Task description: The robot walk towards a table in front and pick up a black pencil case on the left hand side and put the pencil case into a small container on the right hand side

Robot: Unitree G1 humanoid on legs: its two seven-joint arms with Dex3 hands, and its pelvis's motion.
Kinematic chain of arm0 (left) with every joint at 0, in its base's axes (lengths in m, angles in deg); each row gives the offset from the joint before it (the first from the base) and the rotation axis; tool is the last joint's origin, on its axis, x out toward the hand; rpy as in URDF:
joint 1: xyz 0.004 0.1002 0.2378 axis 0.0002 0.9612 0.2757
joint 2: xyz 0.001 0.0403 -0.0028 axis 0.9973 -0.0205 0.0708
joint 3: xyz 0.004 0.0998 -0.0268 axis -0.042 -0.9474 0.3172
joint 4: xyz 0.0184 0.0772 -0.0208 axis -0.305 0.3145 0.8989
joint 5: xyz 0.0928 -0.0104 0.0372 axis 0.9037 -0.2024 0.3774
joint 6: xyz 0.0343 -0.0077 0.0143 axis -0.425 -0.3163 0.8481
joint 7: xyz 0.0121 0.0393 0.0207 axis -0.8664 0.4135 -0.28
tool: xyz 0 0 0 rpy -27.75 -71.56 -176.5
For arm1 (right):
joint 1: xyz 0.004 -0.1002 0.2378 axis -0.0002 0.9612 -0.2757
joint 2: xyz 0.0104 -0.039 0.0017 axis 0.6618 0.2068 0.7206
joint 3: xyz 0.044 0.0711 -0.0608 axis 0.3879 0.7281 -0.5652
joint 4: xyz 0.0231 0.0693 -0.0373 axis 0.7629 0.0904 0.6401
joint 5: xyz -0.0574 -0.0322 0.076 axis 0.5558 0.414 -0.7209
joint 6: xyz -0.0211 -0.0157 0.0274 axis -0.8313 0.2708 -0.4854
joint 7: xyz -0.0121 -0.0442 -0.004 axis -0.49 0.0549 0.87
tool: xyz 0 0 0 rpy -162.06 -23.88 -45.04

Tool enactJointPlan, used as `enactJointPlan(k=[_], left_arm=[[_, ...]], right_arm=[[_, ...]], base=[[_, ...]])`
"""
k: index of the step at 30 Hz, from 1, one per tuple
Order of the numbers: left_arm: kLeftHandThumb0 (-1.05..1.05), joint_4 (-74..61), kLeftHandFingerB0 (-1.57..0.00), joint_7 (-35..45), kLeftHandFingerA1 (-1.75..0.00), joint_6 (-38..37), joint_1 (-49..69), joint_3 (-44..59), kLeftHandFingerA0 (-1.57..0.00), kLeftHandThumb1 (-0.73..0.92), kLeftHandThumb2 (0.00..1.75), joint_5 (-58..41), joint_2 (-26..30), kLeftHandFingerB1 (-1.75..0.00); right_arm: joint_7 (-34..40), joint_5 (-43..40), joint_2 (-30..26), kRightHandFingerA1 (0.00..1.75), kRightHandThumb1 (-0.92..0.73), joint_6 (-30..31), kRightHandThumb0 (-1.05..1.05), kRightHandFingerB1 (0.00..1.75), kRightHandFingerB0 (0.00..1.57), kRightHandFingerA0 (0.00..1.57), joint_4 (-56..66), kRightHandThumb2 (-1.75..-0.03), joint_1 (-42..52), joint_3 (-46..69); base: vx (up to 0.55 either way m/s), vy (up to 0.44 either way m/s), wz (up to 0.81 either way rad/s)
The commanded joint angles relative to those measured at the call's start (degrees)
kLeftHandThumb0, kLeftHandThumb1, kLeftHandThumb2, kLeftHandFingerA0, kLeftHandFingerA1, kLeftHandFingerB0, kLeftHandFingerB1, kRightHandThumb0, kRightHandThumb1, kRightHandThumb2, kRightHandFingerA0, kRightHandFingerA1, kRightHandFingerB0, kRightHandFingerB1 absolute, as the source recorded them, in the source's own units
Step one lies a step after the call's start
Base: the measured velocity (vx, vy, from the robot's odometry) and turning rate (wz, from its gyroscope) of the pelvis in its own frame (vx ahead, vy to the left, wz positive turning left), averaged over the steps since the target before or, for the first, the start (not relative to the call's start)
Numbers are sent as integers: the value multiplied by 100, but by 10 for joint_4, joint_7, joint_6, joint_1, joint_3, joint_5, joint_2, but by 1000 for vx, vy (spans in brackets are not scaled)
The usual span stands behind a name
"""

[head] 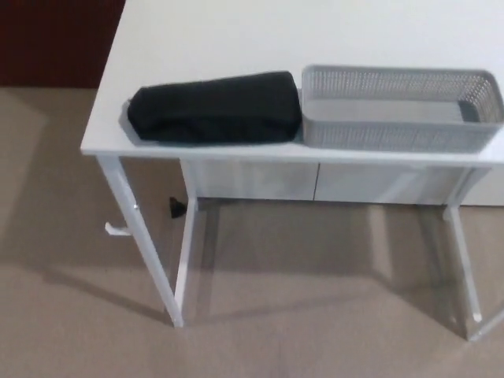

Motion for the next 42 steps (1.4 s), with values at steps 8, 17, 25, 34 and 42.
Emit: enactJointPlan(k=[8, 17, 25, 34, 42], left_arm=[[-11, 1, -45, -6, -51, -10, -1, 1, -56, 47, 53, 7, 19, -40], [-10, 4, -46, -10, -51, -15, -11, -1, -54, 49, 54, 8, 22, -40], [-11, -1, -45, -15, -50, -10, -7, -6, -55, 47, 53, 10, 16, -40], [-10, 3, -46, -13, -50, -11, -7, -4, -54, 46, 53, 8, 15, -40], [-10, -1, -45, -9, -51, -9, -15, -6, -54, 48, 53, 7, 14, -40]], right_arm=[[10, 11, 4, 69, -37, -12, -18, 53, 24, 52, -14, -82, 0, -7], [7, 4, 7, 69, -37, -2, -16, 53, 24, 52, -5, -82, -4, -4], [5, 2, 1, 69, -37, -2, -16, 53, 23, 52, -7, -82, -1, 0], [5, 8, -3, 69, -38, -11, -15, 53, 24, 52, -5, -82, 3, -4], [5, 7, -5, 69, -37, -4, -16, 54, 25, 53, -1, -82, -4, -2]], base=[[270, 170, -23], [72, 0, 5], [14, -165, -3], [24, 40, -3], [6, 103, 7]])
